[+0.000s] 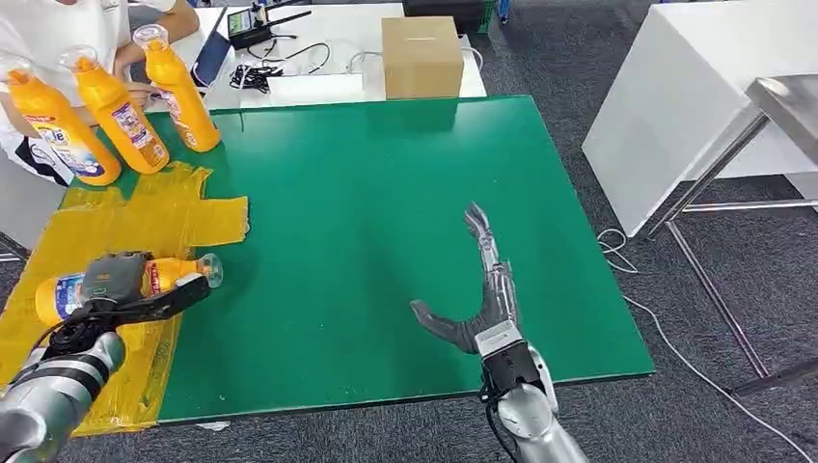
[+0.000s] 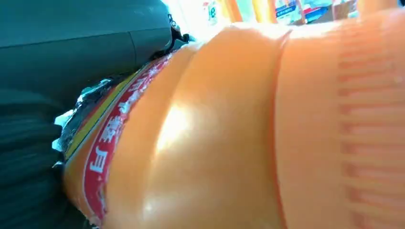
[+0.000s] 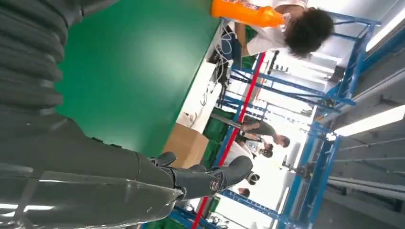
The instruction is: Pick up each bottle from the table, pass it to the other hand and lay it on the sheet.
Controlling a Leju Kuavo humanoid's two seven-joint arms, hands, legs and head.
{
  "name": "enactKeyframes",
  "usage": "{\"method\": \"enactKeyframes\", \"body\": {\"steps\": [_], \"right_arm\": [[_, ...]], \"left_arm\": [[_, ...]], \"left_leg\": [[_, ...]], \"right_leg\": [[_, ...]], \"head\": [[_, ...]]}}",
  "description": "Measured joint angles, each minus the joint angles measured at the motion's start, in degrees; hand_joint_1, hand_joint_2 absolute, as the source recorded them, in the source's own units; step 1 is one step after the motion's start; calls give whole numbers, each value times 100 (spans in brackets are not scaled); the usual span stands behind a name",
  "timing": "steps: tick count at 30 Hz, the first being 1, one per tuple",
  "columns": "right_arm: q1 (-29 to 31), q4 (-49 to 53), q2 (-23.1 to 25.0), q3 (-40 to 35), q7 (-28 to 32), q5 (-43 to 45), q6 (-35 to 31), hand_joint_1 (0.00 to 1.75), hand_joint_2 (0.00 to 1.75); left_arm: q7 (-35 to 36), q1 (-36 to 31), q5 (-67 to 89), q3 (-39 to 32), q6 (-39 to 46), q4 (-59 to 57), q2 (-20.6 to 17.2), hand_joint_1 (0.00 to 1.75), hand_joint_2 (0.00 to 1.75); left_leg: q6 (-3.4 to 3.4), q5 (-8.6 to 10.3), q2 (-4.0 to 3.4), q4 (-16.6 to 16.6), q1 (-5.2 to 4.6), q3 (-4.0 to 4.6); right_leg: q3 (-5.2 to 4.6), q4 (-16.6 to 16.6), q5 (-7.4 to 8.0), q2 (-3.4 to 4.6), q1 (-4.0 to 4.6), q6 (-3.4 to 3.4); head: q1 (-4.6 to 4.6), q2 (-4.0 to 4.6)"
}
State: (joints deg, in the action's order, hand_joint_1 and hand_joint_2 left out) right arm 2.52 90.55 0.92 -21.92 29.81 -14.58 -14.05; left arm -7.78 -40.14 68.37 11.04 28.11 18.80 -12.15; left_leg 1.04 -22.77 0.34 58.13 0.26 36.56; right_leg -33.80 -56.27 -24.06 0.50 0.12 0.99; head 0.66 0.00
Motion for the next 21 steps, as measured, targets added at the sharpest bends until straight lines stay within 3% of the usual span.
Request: {"method": "enactKeyframes", "body": {"steps": [14, 15, 16, 17, 18, 20, 21], "right_arm": [[-18, -92, 0, -22, -39, 9, 0, 0, 175], [-18, -96, 0, -35, -41, 5, 0, 0, 175], [-17, -103, 0, -46, -46, -4, 0, 0, 175], [-17, -107, 0, -52, -52, -24, 0, 0, 175], [-17, -114, 0, -57, -59, -48, -2, 0, 175], [-16, -133, 0, -61, -72, -103, -35, 0, 175], [-16, -140, 0, -66, -76, -111, -57, 0, 175]], "left_arm": [[-437, 121, -234, -365, 66, 0, 225, 175, 175], [-440, 126, -229, -365, 63, 0, 240, 155, 175], [-440, 130, -229, -367, 57, 0, 249, 124, 175], [-437, 133, -229, -372, 44, 0, 258, 106, 175], [-435, 138, -227, -374, 31, 0, 262, 98, 175], [-433, 143, -225, -376, -18, 0, 271, 98, 175], [-433, 144, -227, -376, -43, 0, 271, 63, 175]], "left_leg": [[3, 5, 9, 0, 0, 0], [3, 5, 9, 0, -1, 0], [3, 5, 9, 0, -1, 0], [3, 5, 9, 0, -1, 0], [3, 5, 9, 0, -1, -1], [3, 5, 9, 0, 0, -6], [3, 5, 10, 0, -1, -8]], "right_leg": [[2, 0, 0, -4, 0, 0], [3, 0, 0, -5, 0, 0], [4, 0, 0, -5, 0, 0], [5, 0, 0, -5, 0, 0], [6, 0, 0, -5, 0, 0], [10, 0, 0, -5, 0, 0], [13, 0, 0, -5, 0, 0]], "head": [[0, 0], [0, 0], [0, 0], [0, 0], [0, 0], [0, 0], [0, 0]]}}
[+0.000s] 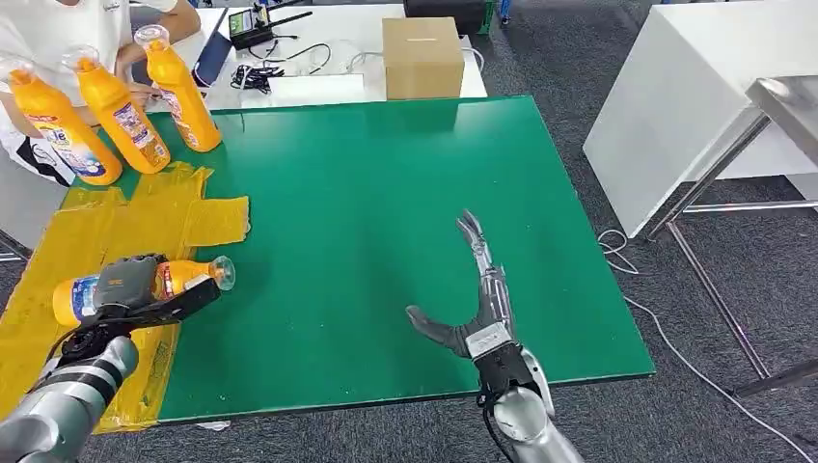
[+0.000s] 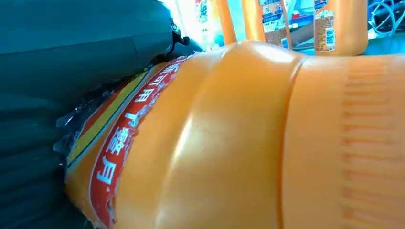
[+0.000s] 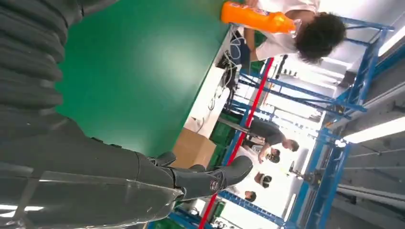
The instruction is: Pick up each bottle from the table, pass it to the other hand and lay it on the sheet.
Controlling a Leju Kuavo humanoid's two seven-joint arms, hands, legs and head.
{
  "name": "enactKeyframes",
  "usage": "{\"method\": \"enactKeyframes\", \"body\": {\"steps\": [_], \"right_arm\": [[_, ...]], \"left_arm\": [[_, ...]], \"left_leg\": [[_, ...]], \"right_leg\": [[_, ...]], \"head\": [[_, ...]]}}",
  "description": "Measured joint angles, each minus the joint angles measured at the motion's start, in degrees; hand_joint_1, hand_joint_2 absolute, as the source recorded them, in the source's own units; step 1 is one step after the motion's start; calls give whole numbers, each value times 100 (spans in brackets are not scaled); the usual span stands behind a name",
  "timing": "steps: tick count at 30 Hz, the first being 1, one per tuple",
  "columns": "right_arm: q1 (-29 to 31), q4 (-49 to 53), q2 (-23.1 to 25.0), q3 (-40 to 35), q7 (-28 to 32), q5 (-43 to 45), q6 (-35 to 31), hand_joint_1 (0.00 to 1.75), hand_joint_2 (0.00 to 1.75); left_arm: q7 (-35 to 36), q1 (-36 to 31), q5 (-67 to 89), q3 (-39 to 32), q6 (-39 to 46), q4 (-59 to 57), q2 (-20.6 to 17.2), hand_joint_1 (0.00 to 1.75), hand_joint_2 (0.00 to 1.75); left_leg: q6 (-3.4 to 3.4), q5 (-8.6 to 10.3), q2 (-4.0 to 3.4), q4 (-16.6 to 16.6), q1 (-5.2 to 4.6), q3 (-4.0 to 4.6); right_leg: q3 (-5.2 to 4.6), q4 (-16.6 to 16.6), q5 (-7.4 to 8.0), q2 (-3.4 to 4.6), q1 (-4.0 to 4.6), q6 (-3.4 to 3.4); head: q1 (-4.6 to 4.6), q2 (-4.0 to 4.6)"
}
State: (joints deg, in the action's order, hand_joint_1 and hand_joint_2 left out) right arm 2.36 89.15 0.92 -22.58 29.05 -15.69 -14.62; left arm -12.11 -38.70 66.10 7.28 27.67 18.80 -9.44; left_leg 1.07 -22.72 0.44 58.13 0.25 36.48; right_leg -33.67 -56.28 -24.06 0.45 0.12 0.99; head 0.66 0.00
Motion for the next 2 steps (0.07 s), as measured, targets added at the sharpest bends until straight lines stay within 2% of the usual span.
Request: {"method": "enactKeyframes", "body": {"steps": [1, 2], "right_arm": [[1, -4, 2, -4, -4, -15, -20, 0, 175], [1, -9, 2, -7, -7, -26, -26, 0, 175]], "left_arm": [[0, 1, -11, 0, -37, 0, 0, 14, 175], [4, 2, -20, 0, -68, 0, 0, 0, 175]], "left_leg": [[0, 0, 0, 0, 0, -2], [0, 0, 0, 0, 0, -3]], "right_leg": [[2, 0, 0, 0, 0, 0], [3, 0, 0, 0, 0, 0]], "head": [[0, 0], [0, 0]]}}
